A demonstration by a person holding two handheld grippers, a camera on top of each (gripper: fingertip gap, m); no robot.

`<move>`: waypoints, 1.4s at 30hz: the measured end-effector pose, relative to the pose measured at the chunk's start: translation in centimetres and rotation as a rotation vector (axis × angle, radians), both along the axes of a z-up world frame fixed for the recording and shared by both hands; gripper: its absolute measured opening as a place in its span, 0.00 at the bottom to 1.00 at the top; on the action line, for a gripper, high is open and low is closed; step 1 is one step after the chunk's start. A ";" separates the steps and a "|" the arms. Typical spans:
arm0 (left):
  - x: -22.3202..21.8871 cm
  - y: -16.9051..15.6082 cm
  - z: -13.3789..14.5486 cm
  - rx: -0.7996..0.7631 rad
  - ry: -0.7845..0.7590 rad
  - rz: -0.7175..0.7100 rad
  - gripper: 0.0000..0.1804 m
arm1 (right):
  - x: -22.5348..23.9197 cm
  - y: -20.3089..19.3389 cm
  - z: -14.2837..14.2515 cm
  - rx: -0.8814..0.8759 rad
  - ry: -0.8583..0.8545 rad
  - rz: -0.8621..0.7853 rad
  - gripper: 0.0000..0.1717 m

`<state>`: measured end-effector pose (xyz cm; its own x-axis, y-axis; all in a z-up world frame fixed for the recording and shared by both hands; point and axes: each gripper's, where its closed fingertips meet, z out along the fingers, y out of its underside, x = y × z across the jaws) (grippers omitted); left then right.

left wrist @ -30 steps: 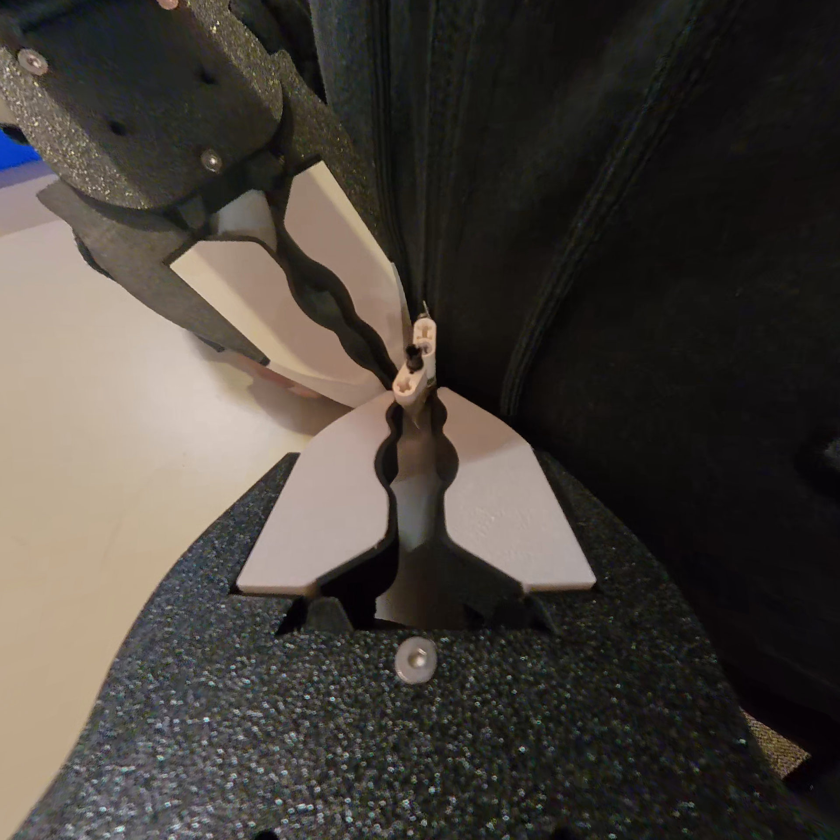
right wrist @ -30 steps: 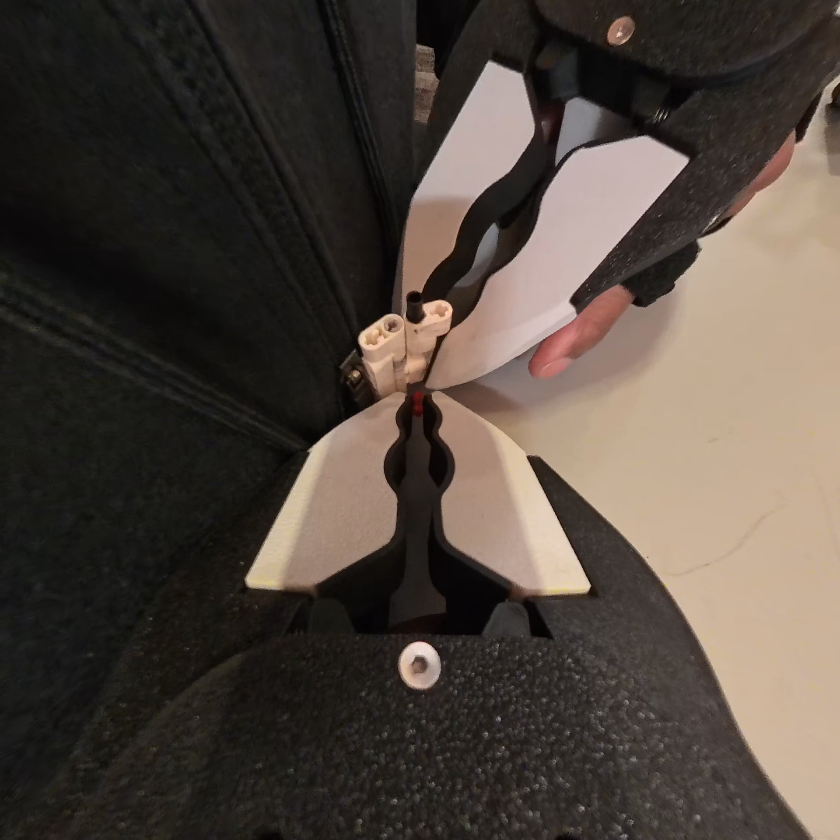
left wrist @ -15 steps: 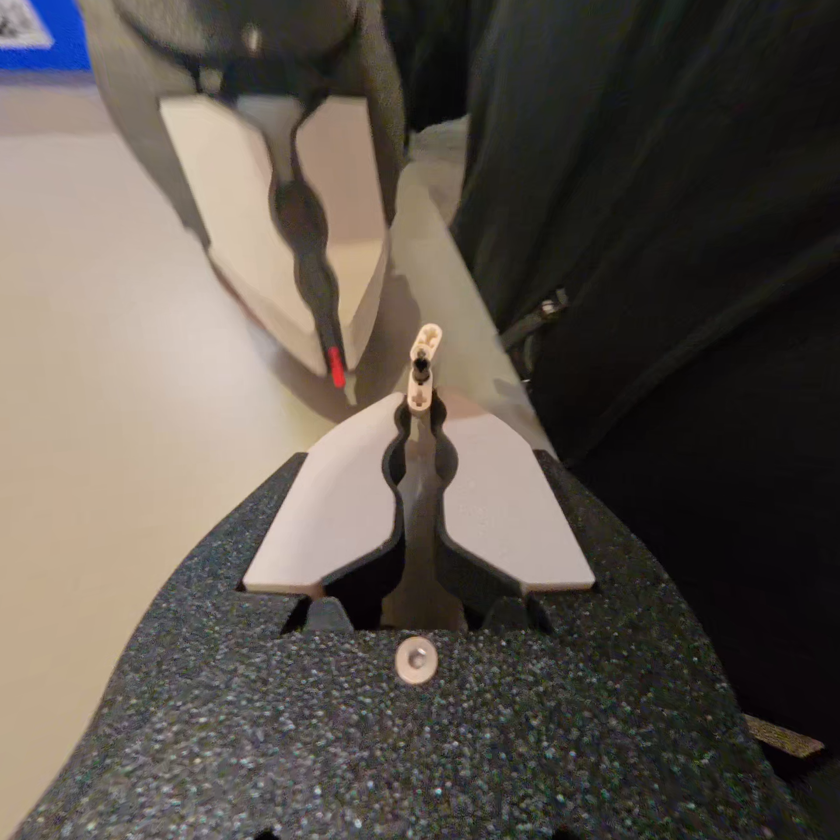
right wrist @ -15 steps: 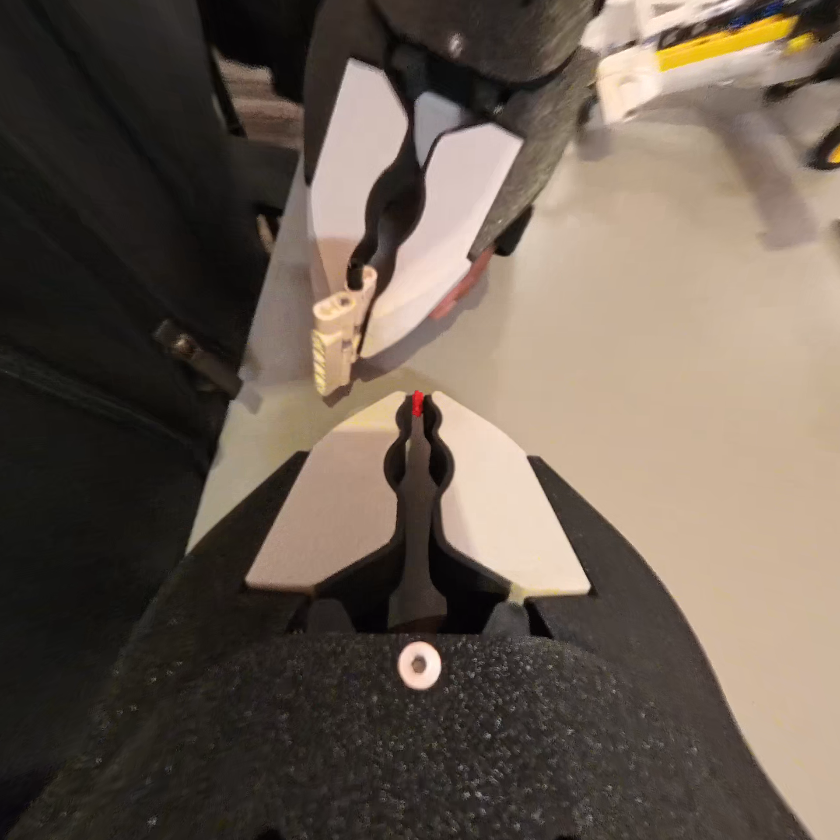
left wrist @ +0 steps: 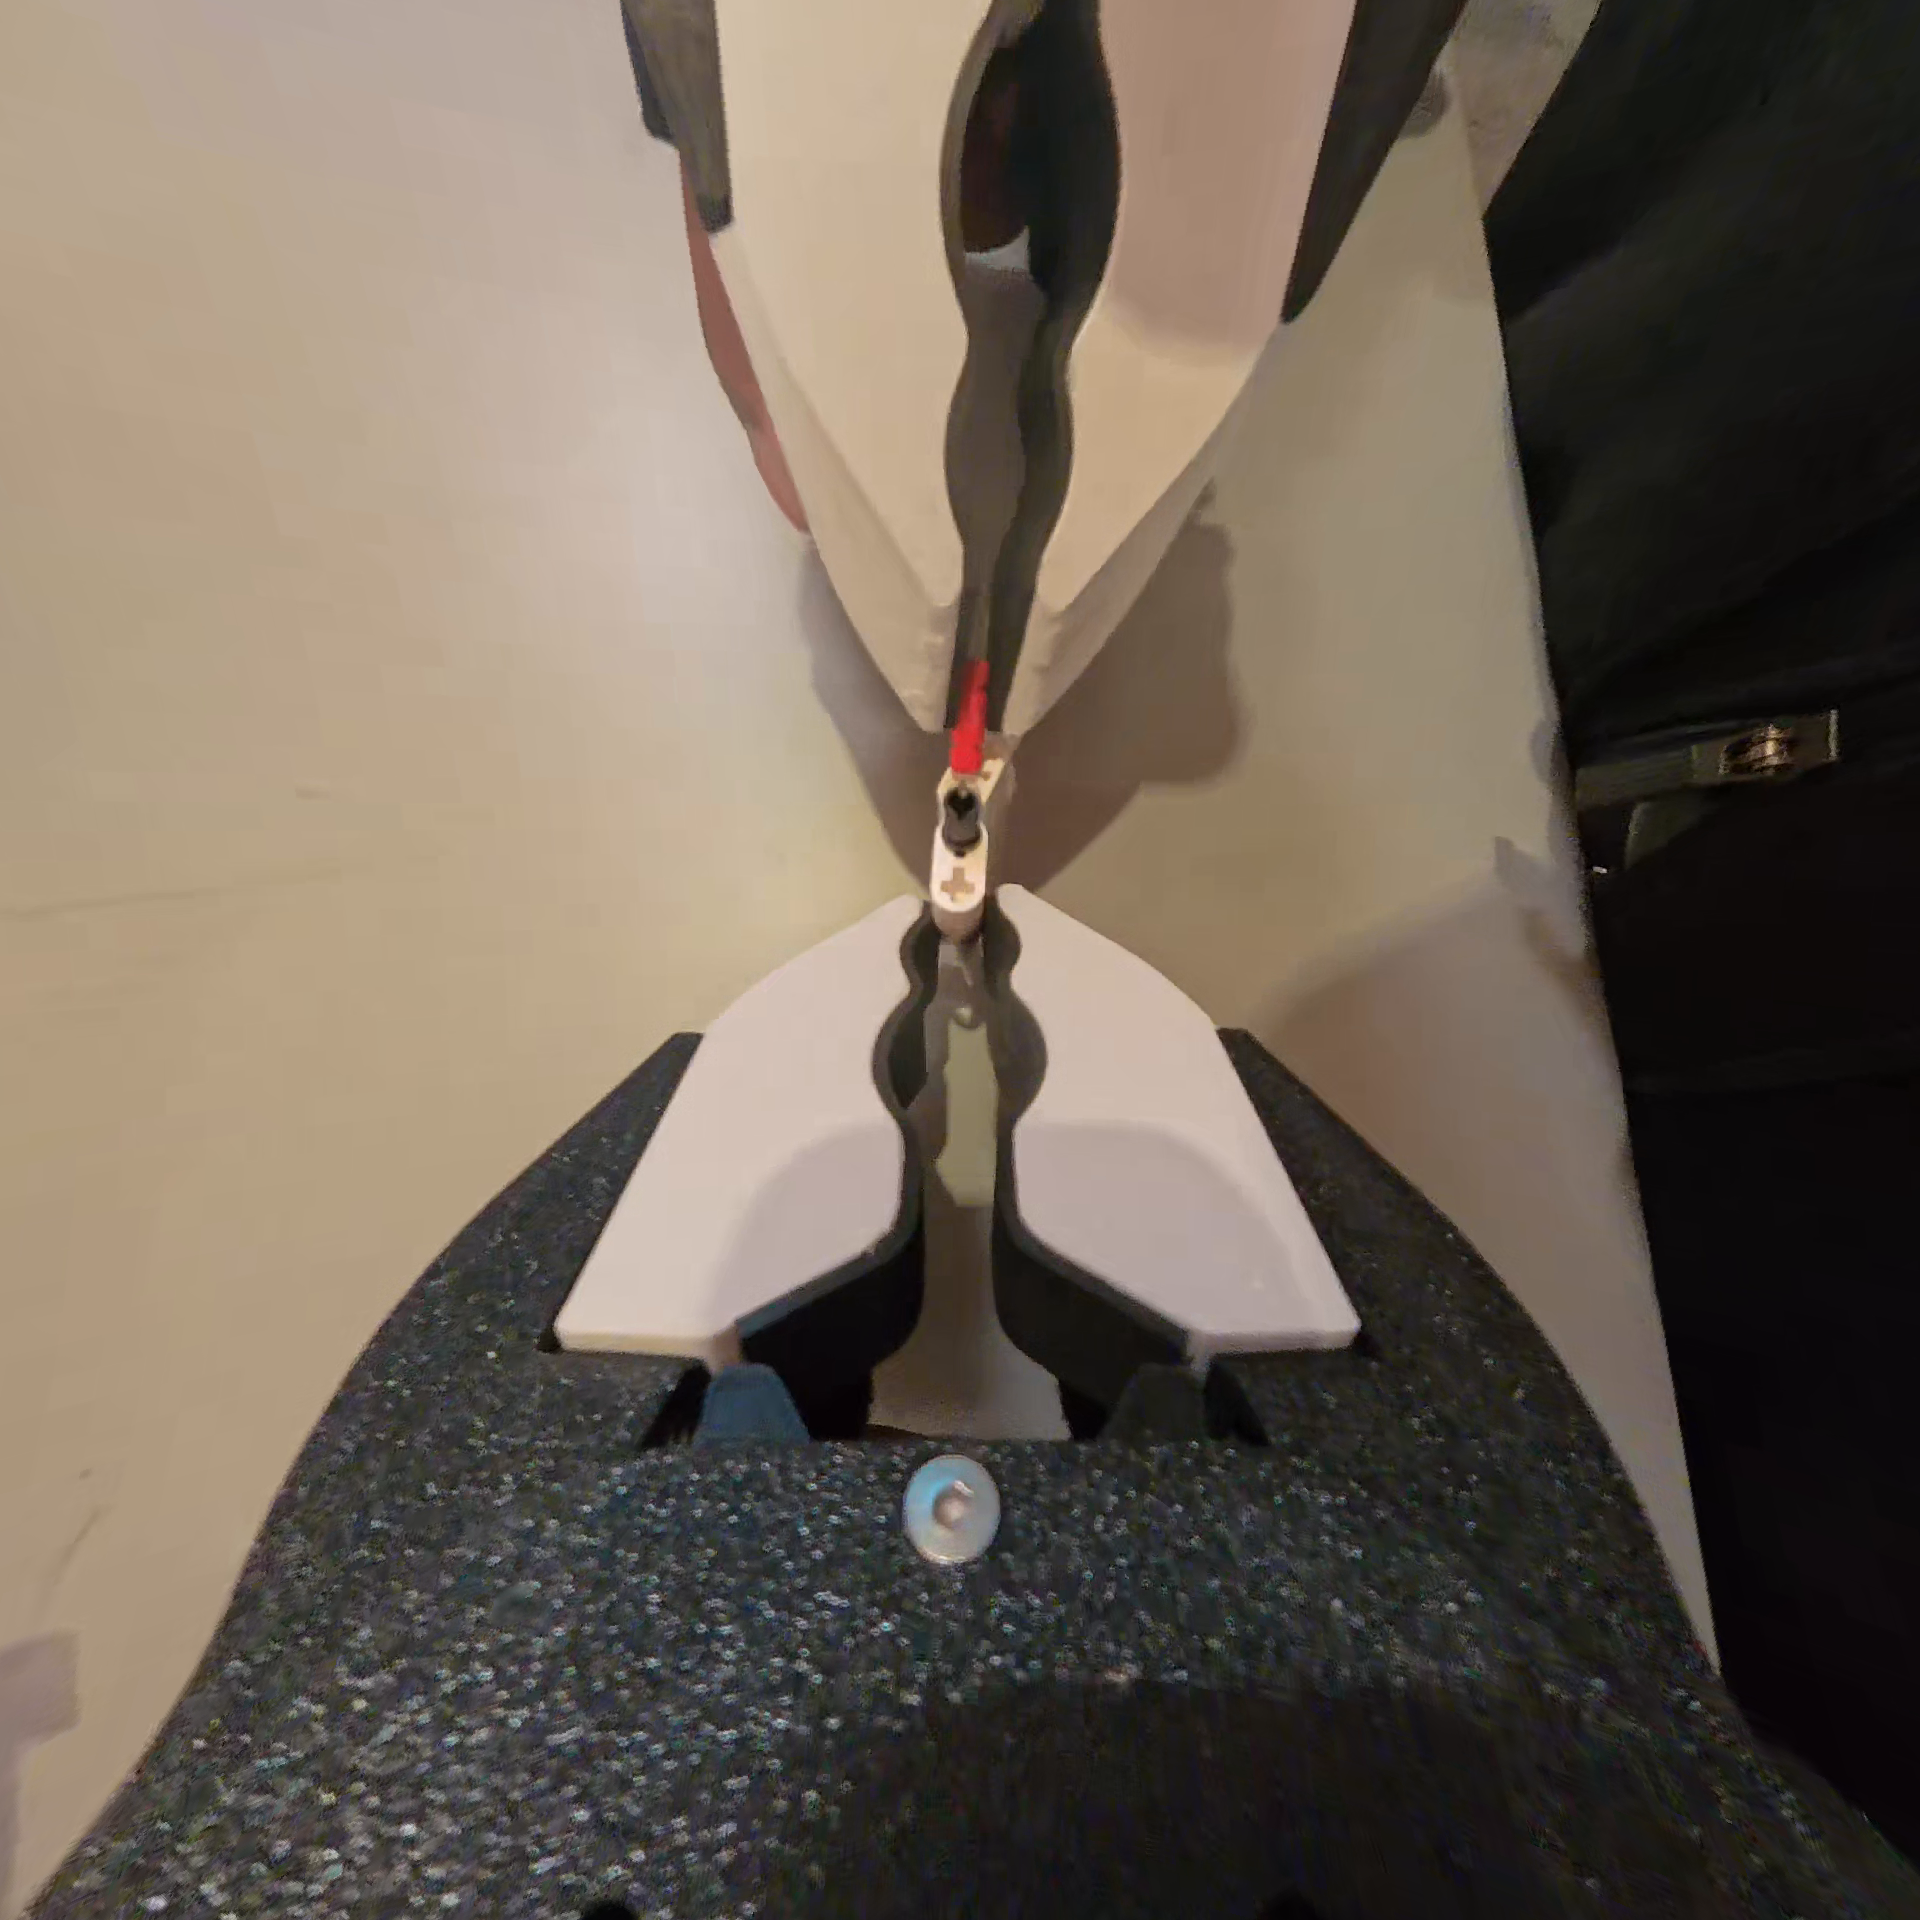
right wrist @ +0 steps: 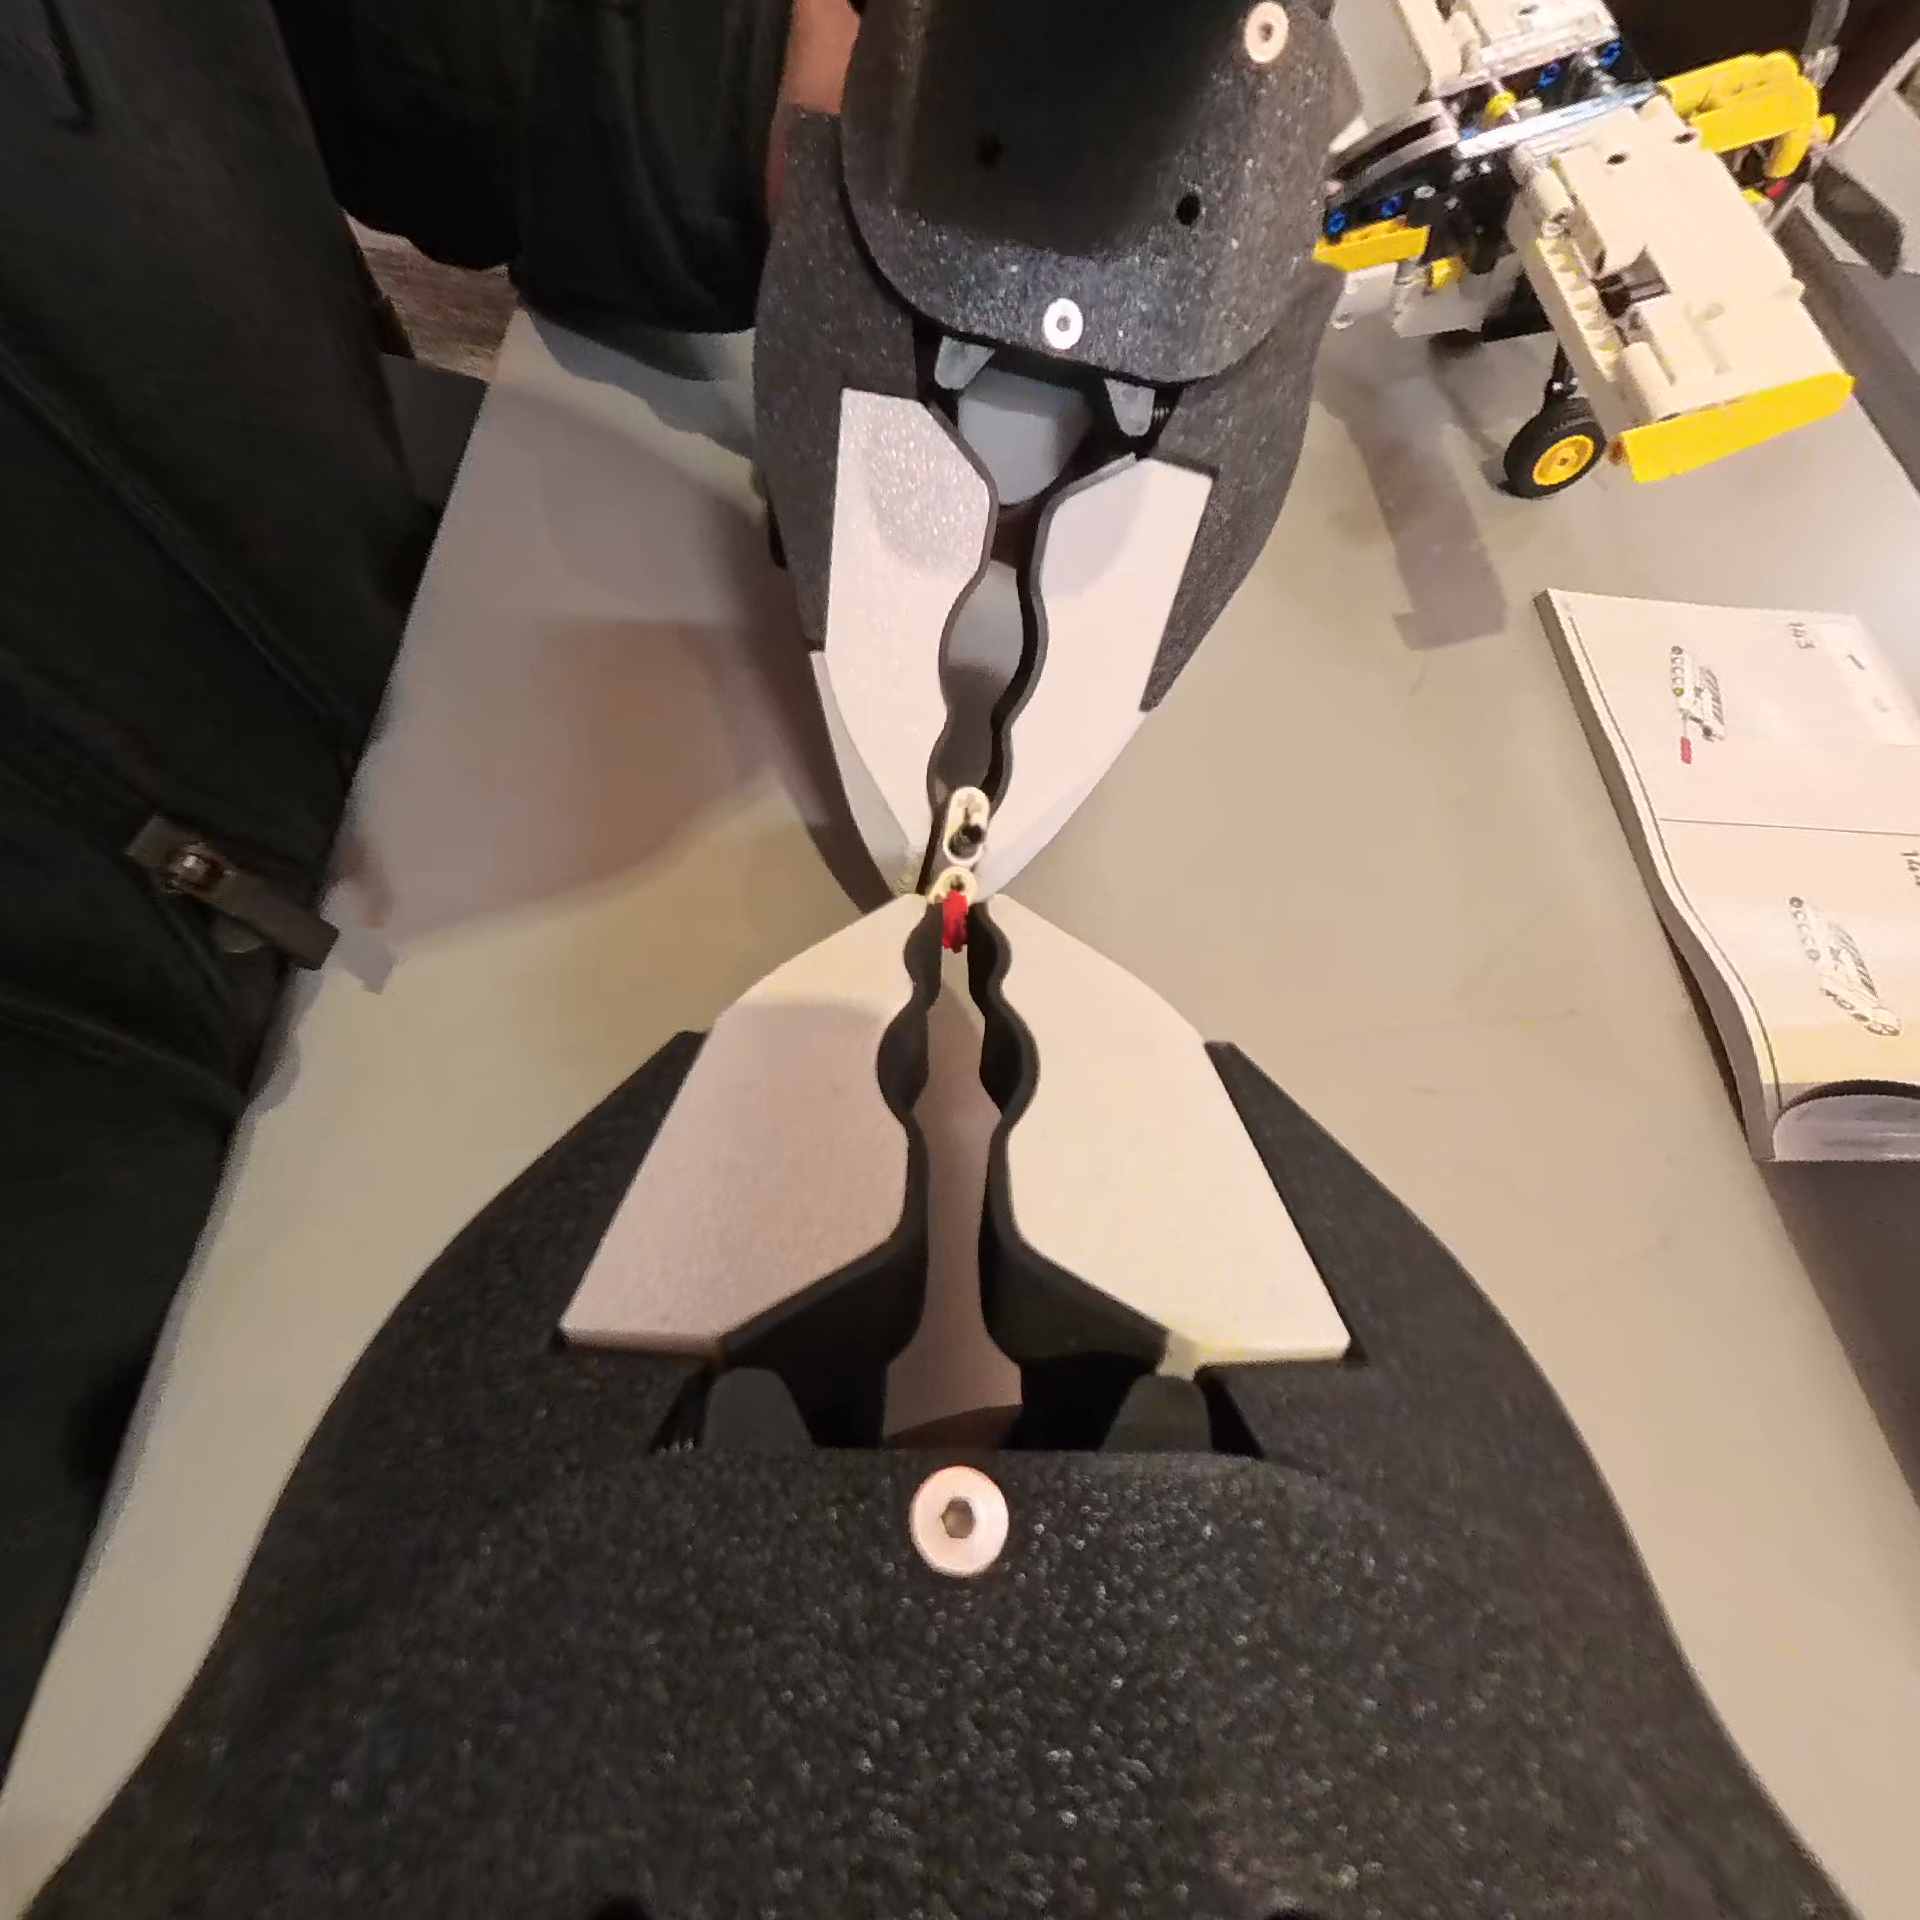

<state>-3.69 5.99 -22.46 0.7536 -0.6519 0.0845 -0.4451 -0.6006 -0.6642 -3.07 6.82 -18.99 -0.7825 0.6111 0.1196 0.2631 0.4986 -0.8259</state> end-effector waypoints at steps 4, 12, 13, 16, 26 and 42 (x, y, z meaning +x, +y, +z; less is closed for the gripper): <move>-0.2 0.5 0.1 0.037 -0.039 0.025 0.04 | -0.3 0.5 0.1 -0.017 -0.002 -0.020 0.02; -0.1 1.3 0.6 0.177 -0.103 0.057 0.04 | -0.5 1.2 0.5 -0.104 -0.016 -0.058 0.02; 0.0 1.3 0.7 0.192 -0.111 0.058 0.04 | -0.5 1.3 0.5 -0.113 -0.017 -0.064 0.02; 0.0 1.5 1.1 0.227 -0.139 0.064 0.04 | -0.6 1.7 0.4 -0.114 -0.018 -0.079 0.02; 0.0 1.3 0.1 0.190 -0.120 0.053 0.04 | -0.3 1.6 -0.8 -0.123 -0.053 -0.068 0.02; -1.6 2.5 0.9 0.185 -0.258 0.208 0.04 | -0.4 2.3 -3.5 -0.133 -0.204 -0.188 0.03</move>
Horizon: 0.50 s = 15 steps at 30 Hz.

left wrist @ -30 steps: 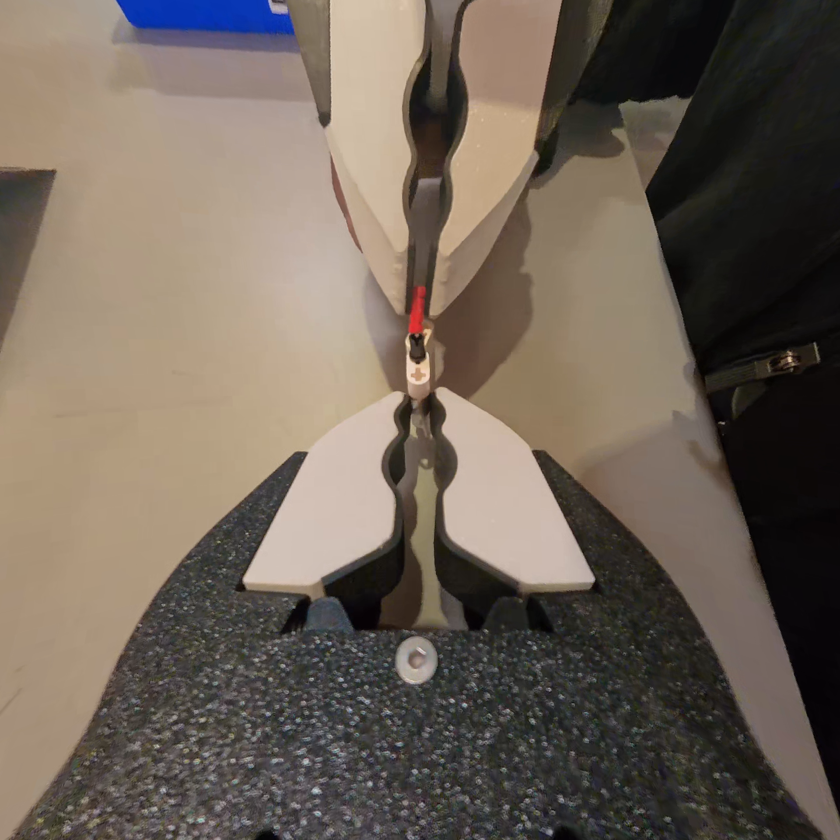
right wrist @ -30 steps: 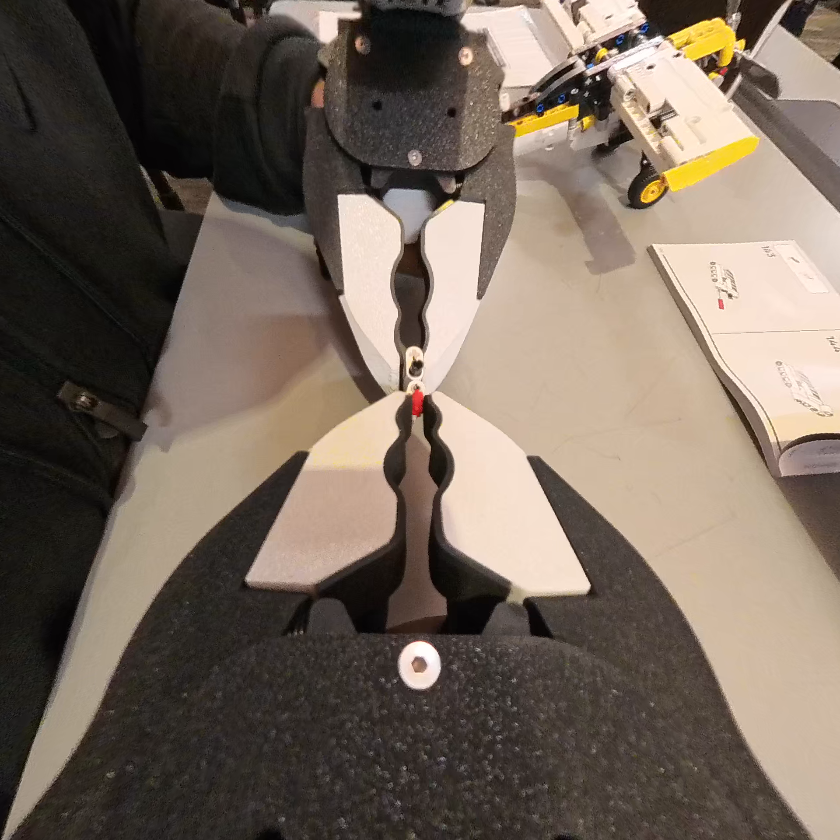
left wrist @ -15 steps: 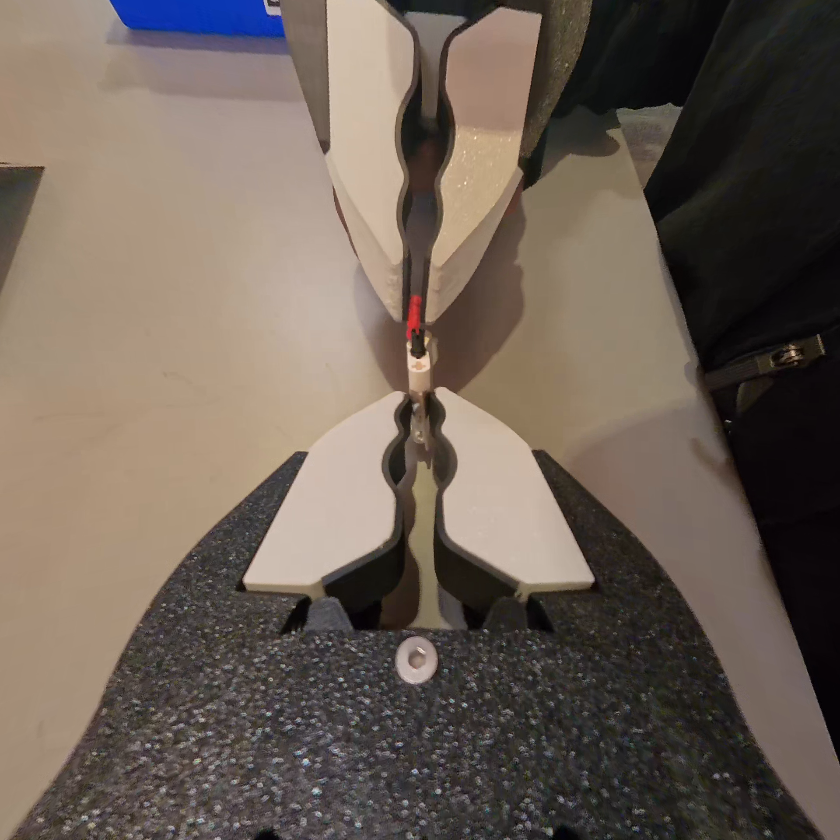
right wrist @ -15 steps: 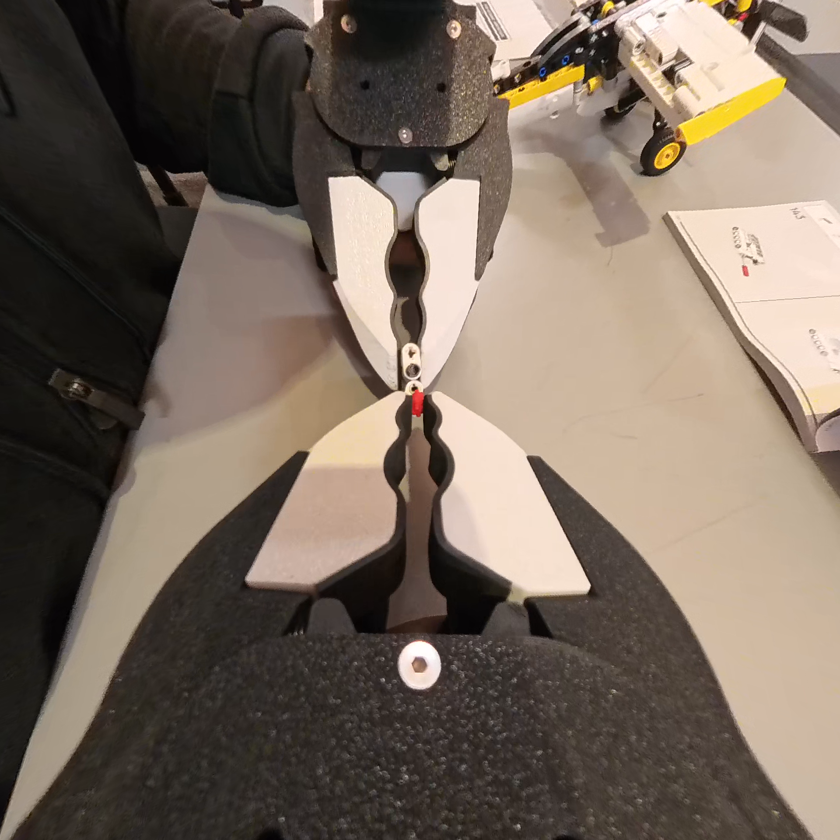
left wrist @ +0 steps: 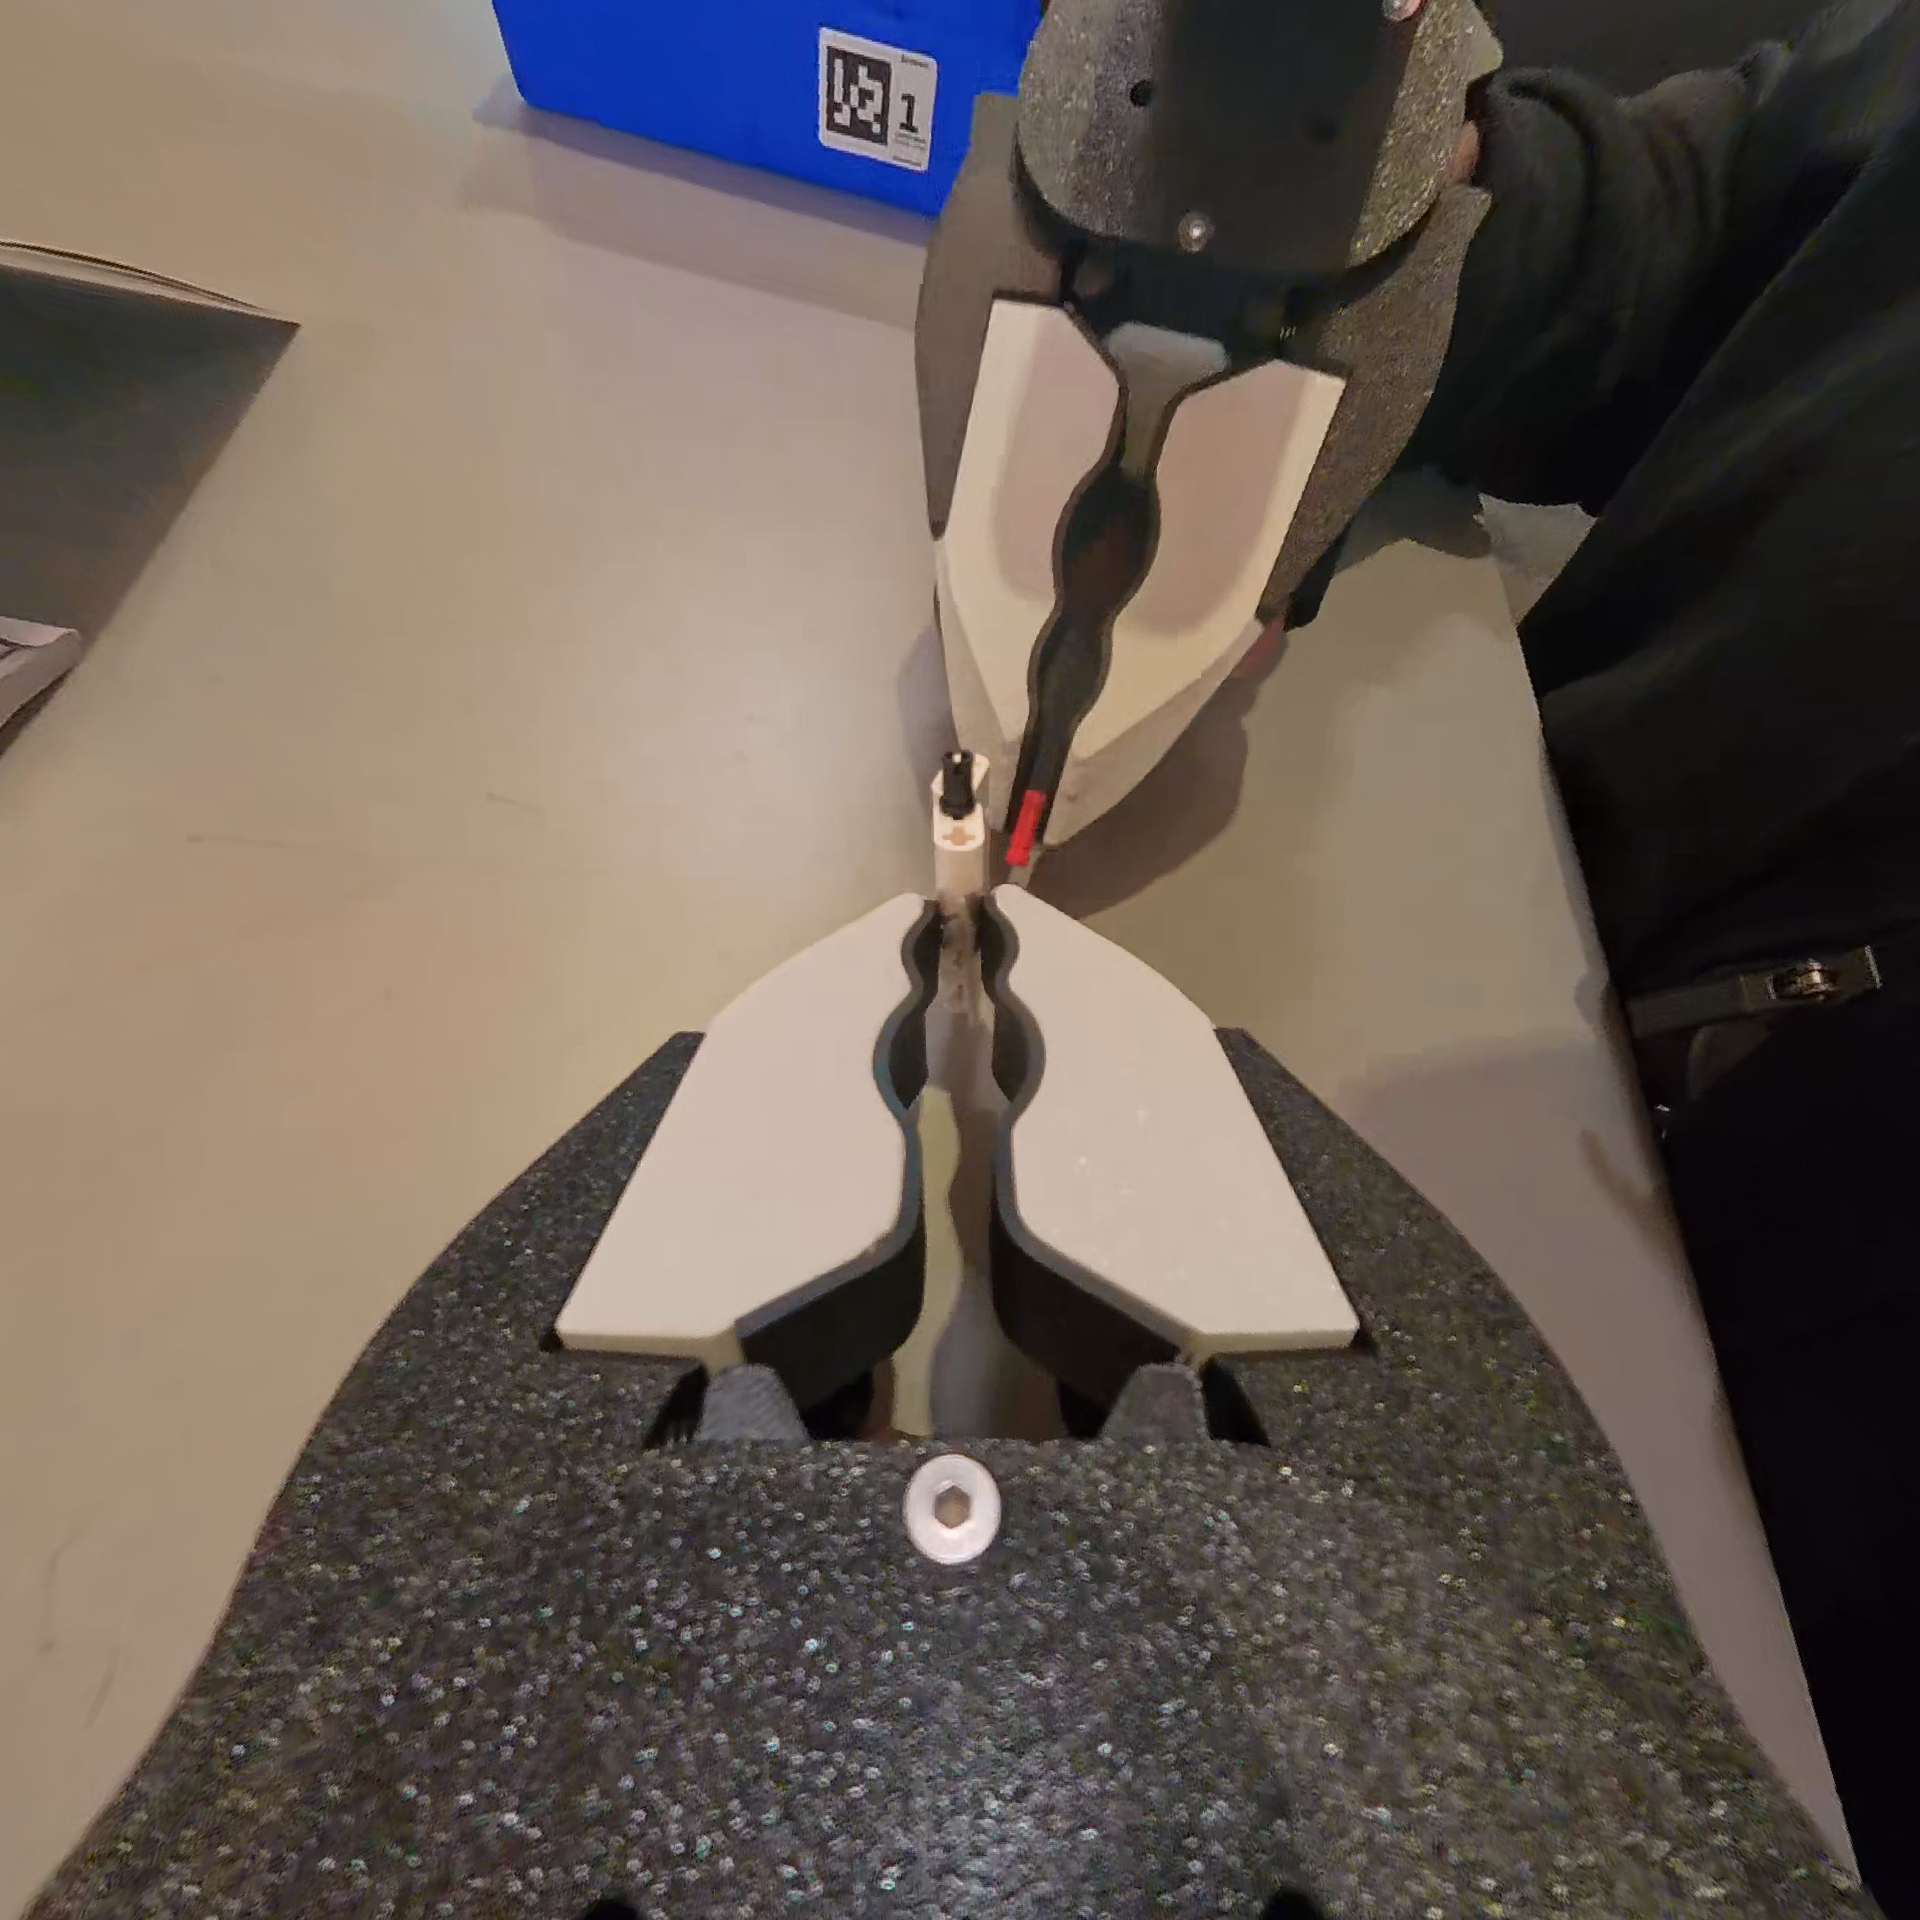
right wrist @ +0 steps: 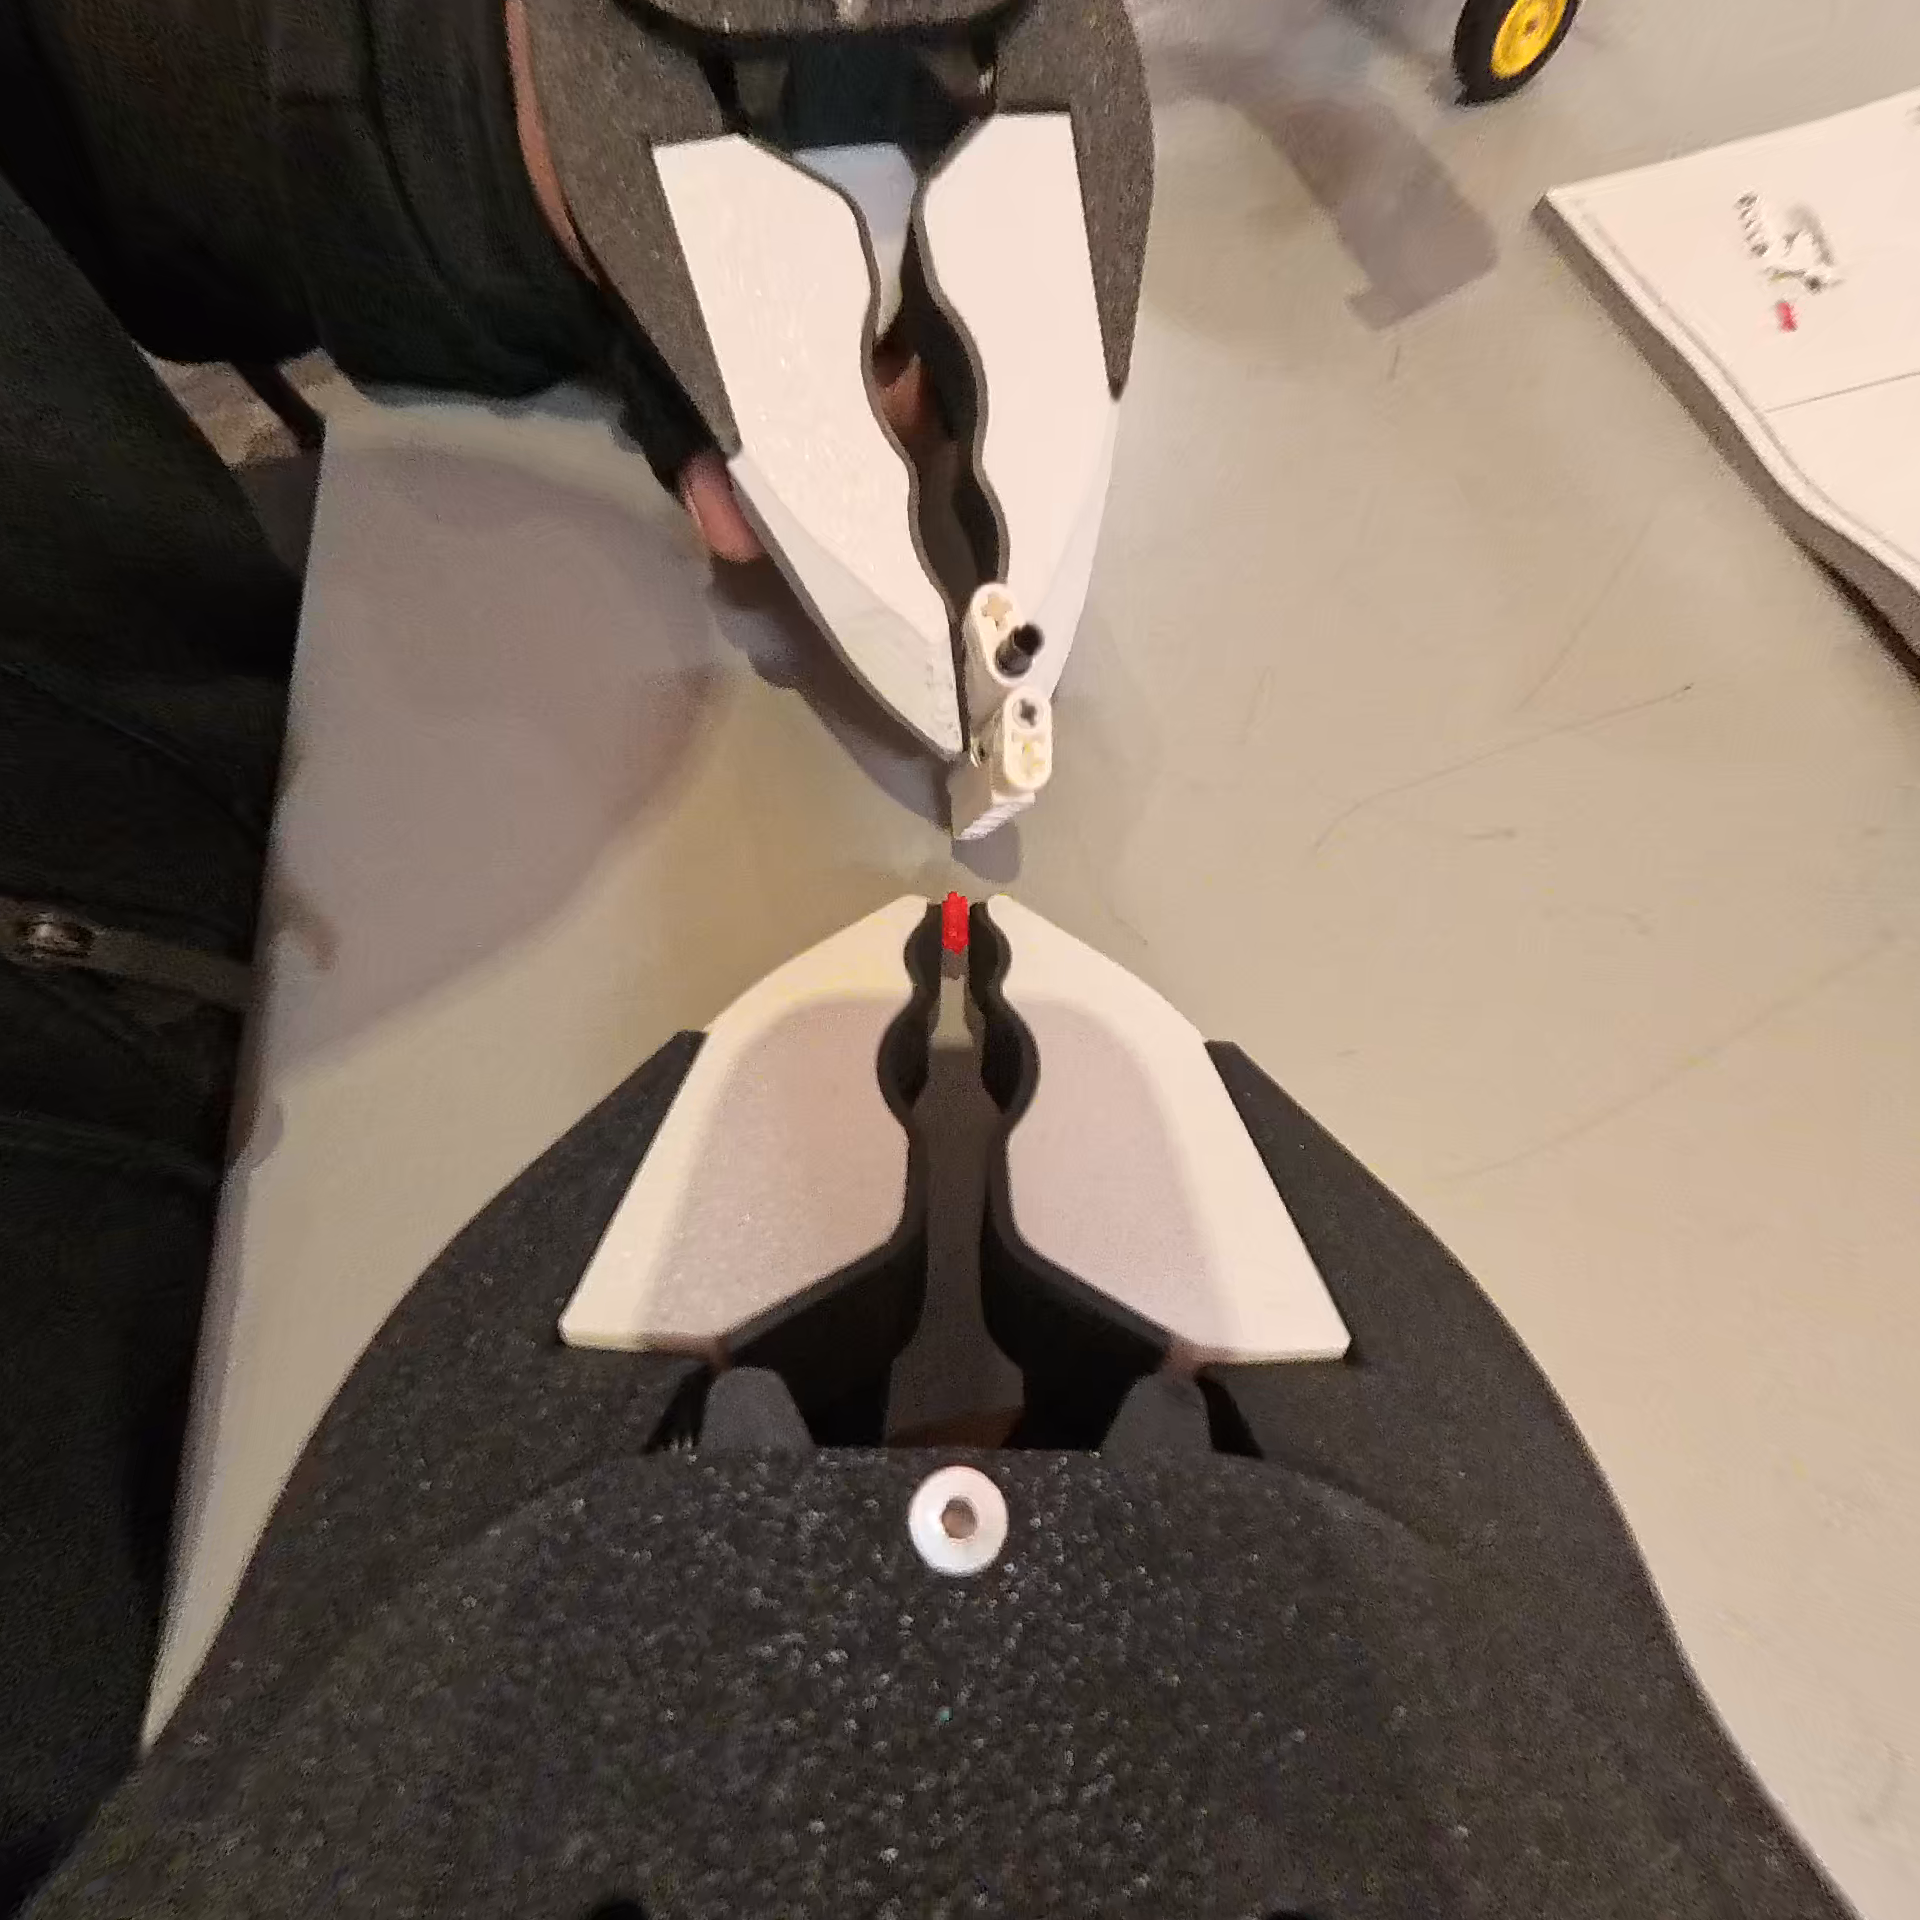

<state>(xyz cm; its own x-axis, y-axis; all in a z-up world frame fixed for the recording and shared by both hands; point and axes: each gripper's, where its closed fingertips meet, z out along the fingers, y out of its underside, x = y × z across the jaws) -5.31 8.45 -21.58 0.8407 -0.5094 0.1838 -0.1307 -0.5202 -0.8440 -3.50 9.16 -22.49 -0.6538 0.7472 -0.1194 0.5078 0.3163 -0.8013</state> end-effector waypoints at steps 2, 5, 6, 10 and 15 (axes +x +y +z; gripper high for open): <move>0.1 0.0 -0.1 -0.009 0.004 -0.003 0.04 | 0.0 -0.2 -0.3 0.011 -0.024 0.007 0.03; 0.2 -0.1 -0.5 -0.031 0.022 -0.006 0.04 | 0.0 -0.1 -0.8 0.023 -0.061 0.002 0.03; 0.2 0.0 -0.7 -0.037 0.034 -0.006 0.04 | 0.0 -0.1 -1.1 0.034 -0.077 0.001 0.03; 0.4 -0.2 -0.8 -0.039 0.048 -0.020 0.04 | 0.3 -0.2 -1.9 0.103 -0.099 0.021 0.03; 0.5 -0.3 -0.9 -0.048 0.041 -0.032 0.04 | 0.3 -0.2 -2.1 0.116 -0.098 0.025 0.03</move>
